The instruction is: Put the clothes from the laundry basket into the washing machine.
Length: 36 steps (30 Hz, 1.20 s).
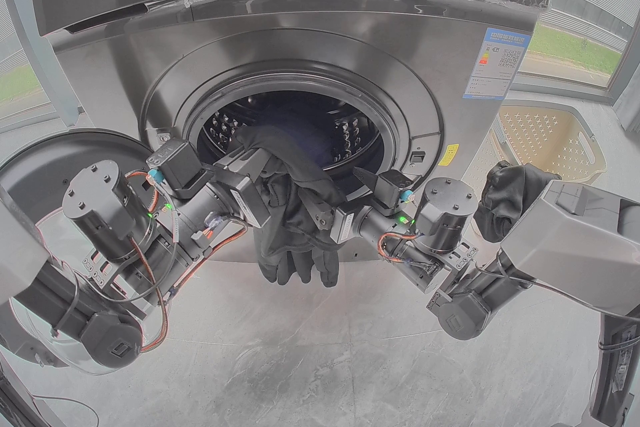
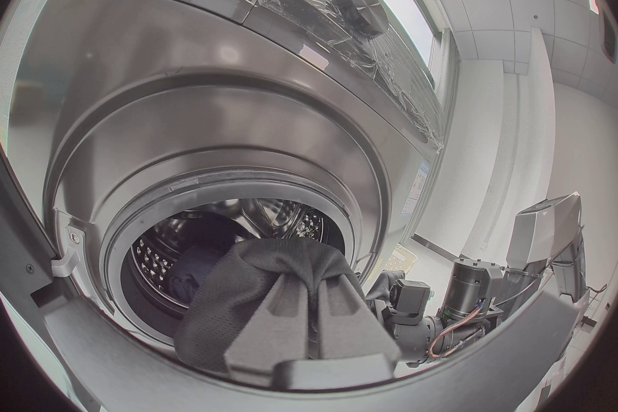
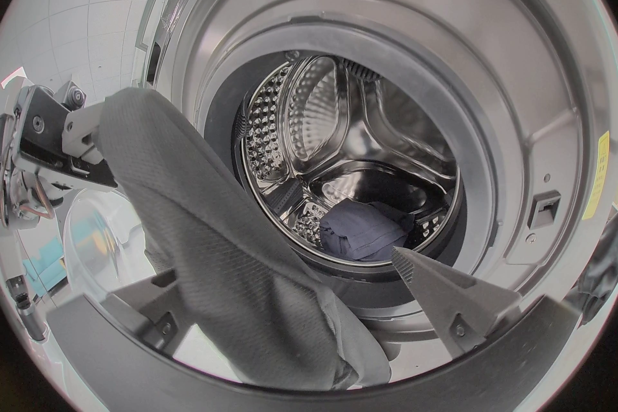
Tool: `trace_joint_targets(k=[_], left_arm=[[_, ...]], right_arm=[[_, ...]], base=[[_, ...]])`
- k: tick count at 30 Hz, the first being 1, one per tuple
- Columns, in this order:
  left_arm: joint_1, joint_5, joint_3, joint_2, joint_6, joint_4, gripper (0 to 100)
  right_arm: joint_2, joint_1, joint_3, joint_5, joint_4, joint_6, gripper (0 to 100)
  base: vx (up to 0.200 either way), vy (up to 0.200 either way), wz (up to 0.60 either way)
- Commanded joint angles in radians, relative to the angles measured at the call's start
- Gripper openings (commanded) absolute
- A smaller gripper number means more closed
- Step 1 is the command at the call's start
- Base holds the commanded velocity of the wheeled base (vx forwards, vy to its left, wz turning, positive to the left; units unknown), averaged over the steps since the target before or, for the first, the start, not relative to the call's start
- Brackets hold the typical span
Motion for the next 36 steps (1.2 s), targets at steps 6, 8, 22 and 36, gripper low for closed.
trace_joint_targets(k=[6,8,22,36], left_arm=[[-0.001,-0.003,0.007,0.001,0.000,-0.002,0],[-0.001,-0.004,0.008,0.002,0.000,-0.002,0],[-0.003,-0.007,0.019,0.010,0.000,-0.002,0],[-0.008,-0.095,0.122,0.050,-0.002,-0.002,100]], right_arm=[[-0.003,-0.001,-0.005,0.000,-0.015,0.000,0],[-0.038,-0.001,0.009,0.000,-0.015,0.000,0],[-0.195,-0.017,0.145,-0.001,-0.010,-0.016,0],[-0.308,0.024,0.185,-0.001,-0.013,-0.011,0]], base=[[0.000,0.000,0.00],[0.000,0.000,0.00],[0.000,0.000,0.00],[0.000,0.000,0.00]])
